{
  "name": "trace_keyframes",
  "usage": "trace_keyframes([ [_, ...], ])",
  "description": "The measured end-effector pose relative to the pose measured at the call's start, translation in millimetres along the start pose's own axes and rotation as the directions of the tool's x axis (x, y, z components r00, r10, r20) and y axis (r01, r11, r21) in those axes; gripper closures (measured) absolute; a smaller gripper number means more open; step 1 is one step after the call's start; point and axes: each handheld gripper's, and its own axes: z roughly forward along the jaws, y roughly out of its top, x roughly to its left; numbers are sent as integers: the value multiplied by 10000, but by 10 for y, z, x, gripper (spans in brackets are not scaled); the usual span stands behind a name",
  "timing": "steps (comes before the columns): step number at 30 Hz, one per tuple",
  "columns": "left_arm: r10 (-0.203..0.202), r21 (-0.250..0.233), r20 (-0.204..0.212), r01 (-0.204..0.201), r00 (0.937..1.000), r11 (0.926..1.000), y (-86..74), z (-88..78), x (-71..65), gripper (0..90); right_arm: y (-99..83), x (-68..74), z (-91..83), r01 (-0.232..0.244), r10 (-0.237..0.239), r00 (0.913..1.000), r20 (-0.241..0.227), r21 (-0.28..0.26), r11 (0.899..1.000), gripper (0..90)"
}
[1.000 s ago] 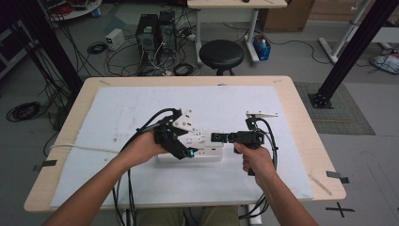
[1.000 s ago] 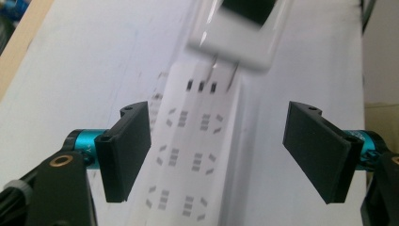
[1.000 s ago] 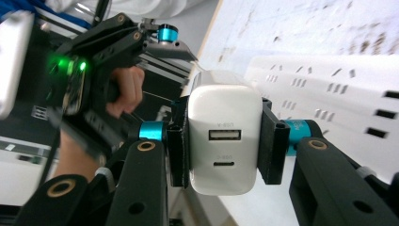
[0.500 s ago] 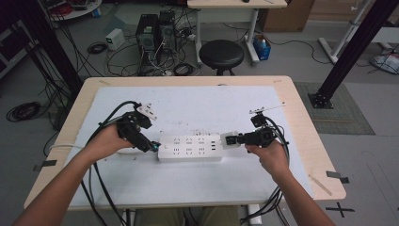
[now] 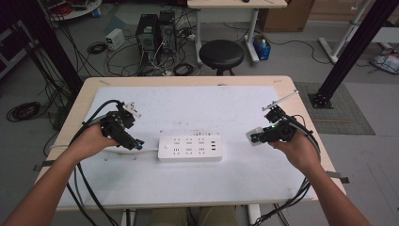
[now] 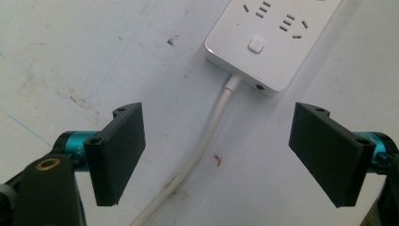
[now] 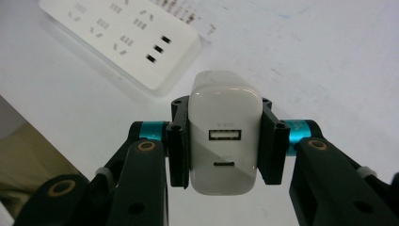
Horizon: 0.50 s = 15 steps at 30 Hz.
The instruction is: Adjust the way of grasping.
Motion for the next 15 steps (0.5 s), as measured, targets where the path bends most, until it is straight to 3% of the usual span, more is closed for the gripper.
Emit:
trace_keyframes([
  [6, -119, -204, -277, 114, 9995, 9997, -27, -30, 20, 190, -10, -42, -82, 350, -358, 9984, 443, 185, 9992, 619],
  [15, -194, -331, -396, 181, 9990, 9993, -81, -53, -47, 190, -9, 9, -58, 773, -798, 9951, 591, 428, 9961, 619],
])
